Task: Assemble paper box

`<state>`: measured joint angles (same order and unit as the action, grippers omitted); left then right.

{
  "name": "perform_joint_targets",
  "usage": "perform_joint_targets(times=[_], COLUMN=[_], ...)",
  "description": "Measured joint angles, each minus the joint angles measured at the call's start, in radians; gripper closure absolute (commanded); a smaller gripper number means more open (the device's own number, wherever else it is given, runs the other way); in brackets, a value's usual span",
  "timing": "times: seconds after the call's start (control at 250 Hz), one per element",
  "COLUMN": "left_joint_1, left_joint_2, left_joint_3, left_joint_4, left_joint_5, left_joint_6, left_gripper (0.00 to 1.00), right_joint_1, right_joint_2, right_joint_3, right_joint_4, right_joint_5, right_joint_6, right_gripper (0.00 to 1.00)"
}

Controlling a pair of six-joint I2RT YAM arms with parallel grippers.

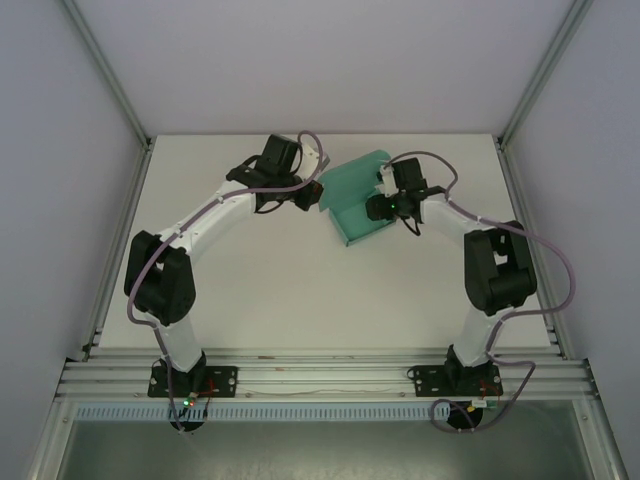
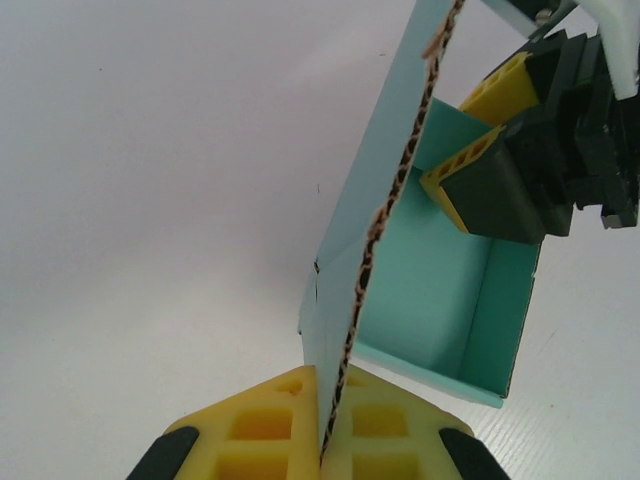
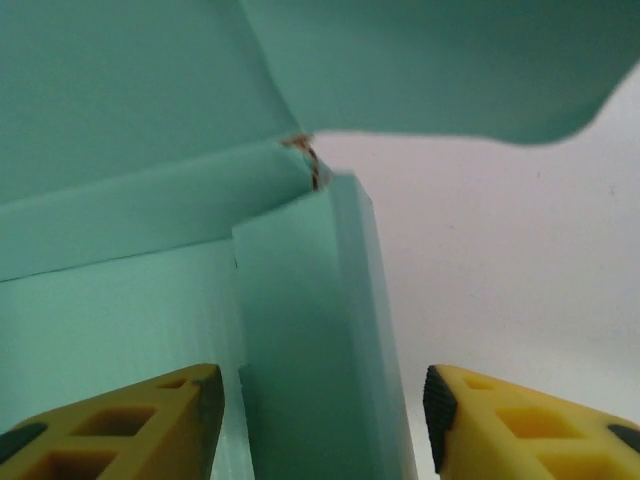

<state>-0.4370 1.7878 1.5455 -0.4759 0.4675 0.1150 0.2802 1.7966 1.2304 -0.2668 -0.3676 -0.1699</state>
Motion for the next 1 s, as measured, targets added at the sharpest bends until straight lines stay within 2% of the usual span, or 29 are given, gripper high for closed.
perform_joint_targets(times=[0.056, 0.244, 0.284, 0.364, 0.44, 0.628, 0.68, 0.767, 0.847, 0.907, 1.003], left_joint_1=[0.000, 0.000, 0.000, 0.000, 0.000, 0.000, 0.000, 0.000, -0.002, -0.002, -0.003], left_joint_2=[0.000, 0.000, 0.000, 0.000, 0.000, 0.000, 0.000, 0.000, 0.000, 0.000, 0.000], left_joint_3=[0.000, 0.000, 0.000, 0.000, 0.000, 0.000, 0.000, 0.000, 0.000, 0.003, 0.010], left_joint_4=[-0.004, -0.007, -0.007, -0.007, -0.007, -0.007, -0.007, -0.007, -0.007, -0.008, -0.007], left_joint_5=[0.000, 0.000, 0.000, 0.000, 0.000, 0.000, 0.000, 0.000, 0.001, 0.001, 0.005], left_joint_6=[0.000, 0.009, 0.011, 0.018, 0.018, 0.018, 0.018, 0.018, 0.018, 0.018, 0.018], left_gripper=[1.00, 1.00, 1.00, 1.00, 1.00, 1.00, 1.00, 1.00, 1.00, 1.00, 1.00], right_joint_1=[-0.007, -0.034, -0.036, -0.040, -0.040, -0.040, -0.040, -0.040, -0.039, -0.034, -0.016], right_joint_2=[-0.008, -0.027, -0.027, -0.027, -0.026, 0.004, 0.014, 0.030, 0.043, 0.048, 0.048], right_joint_3=[-0.003, -0.020, -0.020, -0.021, -0.020, 0.000, 0.004, 0.012, 0.023, 0.028, 0.029], right_joint_4=[0.010, 0.018, 0.011, -0.005, -0.027, -0.070, -0.076, -0.085, -0.094, -0.095, -0.092], right_joint_5=[-0.036, -0.079, -0.076, -0.067, -0.064, -0.063, -0.063, -0.055, -0.041, -0.023, 0.019], right_joint_6=[-0.008, -0.016, -0.021, -0.028, -0.040, -0.055, -0.058, -0.064, -0.076, -0.080, -0.091], right_gripper=[0.37, 0.48, 0.54, 0.56, 0.67, 0.68, 0.73, 0.74, 0.80, 0.91, 0.92])
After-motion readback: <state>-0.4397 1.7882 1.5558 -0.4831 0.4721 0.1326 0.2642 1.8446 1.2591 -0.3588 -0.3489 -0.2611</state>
